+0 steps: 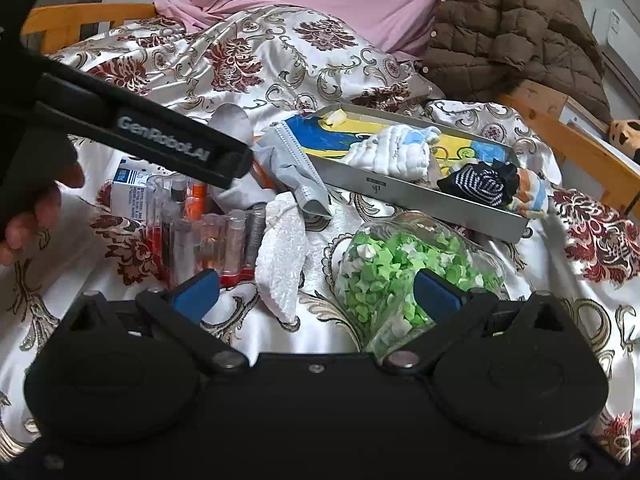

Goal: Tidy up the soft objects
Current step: 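Grasp the grey cloth with the left gripper while the right gripper grasps the white tissue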

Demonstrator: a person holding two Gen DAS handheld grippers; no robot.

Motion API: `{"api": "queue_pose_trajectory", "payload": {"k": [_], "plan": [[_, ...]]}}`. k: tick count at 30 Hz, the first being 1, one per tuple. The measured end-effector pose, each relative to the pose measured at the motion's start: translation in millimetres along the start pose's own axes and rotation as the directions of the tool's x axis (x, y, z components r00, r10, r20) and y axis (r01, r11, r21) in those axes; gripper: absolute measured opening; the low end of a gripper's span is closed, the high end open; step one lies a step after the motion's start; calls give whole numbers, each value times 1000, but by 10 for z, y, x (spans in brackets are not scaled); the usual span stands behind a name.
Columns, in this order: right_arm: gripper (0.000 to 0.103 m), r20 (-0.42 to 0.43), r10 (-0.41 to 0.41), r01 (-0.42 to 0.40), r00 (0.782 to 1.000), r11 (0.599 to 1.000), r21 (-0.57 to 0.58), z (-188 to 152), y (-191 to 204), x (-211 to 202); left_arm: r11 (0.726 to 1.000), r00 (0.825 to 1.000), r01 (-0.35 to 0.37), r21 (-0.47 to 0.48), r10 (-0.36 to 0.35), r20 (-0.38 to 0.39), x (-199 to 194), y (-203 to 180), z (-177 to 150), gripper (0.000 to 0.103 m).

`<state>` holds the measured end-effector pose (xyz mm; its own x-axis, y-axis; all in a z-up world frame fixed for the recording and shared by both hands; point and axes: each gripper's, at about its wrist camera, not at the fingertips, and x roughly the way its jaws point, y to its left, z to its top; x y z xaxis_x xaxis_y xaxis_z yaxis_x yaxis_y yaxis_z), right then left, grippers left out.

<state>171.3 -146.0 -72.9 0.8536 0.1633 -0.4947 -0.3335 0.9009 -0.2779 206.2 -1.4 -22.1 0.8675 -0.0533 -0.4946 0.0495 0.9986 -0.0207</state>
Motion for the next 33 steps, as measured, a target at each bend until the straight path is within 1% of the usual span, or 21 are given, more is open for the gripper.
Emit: {"api": "queue_pose_trajectory", "payload": {"k": [5,10,12,14,15,17,20,21,23,24,25,26,27,28,29,30,32,33], "plan": [[102,7,2,-2,1000,1000,-23,4,19,65,999,1000,20,-29,-20,-16,57,37,-2,102],[102,14,10,-10,1000,999,-37,14,18,125,998,999,38,-49,-39,-15,70,74,-8,102],[98,21,18,-17,1000,999,-42,24,23,139,998,999,43,-52,-44,-9,64,76,-9,102],[85,18,23,-22,1000,998,-51,34,30,149,997,999,51,-52,-51,-3,58,78,-9,102],[83,15,26,-25,1000,998,-52,37,31,157,997,998,56,-54,-56,-2,57,79,-8,102],[73,7,27,-26,1000,998,-51,40,27,168,996,998,67,-61,-67,3,49,80,-10,101],[65,-4,33,-33,999,998,-52,38,31,187,994,997,83,-71,-83,7,47,85,-10,98],[63,-6,35,-35,999,998,-55,36,37,196,993,996,88,-74,-88,7,50,87,-10,97],[54,-8,40,-40,999,997,-66,30,36,213,992,995,99,-83,-98,6,63,93,-8,93],[51,-9,41,-41,999,997,-72,33,37,233,990,994,105,-90,-105,5,69,98,-10,90],[46,-12,42,-43,999,996,-77,38,45,248,989,994,113,-98,-113,3,81,104,-11,87],[37,-19,42,-44,999,996,-80,40,54,270,987,993,120,-105,-120,1,93,111,-11,85],[32,-27,45,-47,999,996,-82,43,61,292,986,992,126,-112,-127,-1,103,116,-13,82],[25,-35,47,-50,998,996,-79,41,61,309,984,991,133,-120,-135,-3,115,124,-14,79],[21,-39,48,-51,998,996,-77,38,59,316,982,990,139,-126,-141,-5,126,127,-14,77],[20,-42,51,-54,998,996,-74,37,58,323,980,989,147,-132,-149,-8,138,132,-14,73],[11,-49,56,-59,997,996,-65,37,52,339,977,986,160,-143,-164,-14,162,135,-19,65],[9,-53,55,-59,997,996,-63,35,49,347,975,985,166,-149,-171,-20,176,140,-23,56]]}}
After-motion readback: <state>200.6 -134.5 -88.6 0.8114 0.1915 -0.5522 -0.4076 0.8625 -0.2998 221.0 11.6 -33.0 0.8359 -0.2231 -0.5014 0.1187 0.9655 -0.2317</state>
